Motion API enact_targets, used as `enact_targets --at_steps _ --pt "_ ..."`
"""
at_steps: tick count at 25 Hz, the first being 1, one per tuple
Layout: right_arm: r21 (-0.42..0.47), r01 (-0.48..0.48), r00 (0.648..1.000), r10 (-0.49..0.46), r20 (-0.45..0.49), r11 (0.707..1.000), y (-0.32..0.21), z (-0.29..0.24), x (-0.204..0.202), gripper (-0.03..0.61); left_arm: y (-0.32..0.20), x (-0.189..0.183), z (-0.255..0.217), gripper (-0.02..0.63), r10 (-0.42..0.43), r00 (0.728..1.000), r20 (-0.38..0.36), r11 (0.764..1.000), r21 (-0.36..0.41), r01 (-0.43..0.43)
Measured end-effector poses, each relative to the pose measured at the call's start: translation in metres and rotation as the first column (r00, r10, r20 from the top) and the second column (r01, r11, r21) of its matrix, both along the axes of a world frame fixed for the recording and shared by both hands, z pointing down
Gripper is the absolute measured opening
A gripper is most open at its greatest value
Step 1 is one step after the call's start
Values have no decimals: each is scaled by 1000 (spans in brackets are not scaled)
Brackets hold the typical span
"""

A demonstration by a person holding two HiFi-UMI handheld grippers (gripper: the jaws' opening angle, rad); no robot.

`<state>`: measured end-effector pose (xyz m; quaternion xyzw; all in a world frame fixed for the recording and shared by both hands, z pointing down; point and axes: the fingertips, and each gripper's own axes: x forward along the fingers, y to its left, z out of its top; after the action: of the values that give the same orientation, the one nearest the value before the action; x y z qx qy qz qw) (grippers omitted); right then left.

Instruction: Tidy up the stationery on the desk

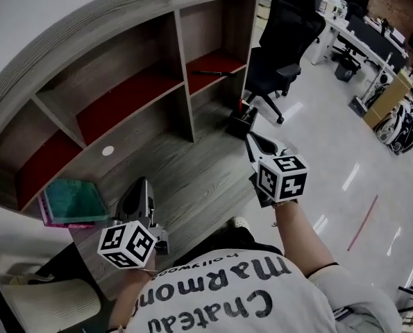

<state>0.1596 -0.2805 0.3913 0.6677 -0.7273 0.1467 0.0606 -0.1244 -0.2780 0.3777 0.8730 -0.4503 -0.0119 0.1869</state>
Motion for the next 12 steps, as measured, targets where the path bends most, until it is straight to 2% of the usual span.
enact_targets --at_steps 12 --pt "22 144 990 -143 -11 989 -82 -17 33 12 -32 35 3 15 -155 988 -18 988 -17 155"
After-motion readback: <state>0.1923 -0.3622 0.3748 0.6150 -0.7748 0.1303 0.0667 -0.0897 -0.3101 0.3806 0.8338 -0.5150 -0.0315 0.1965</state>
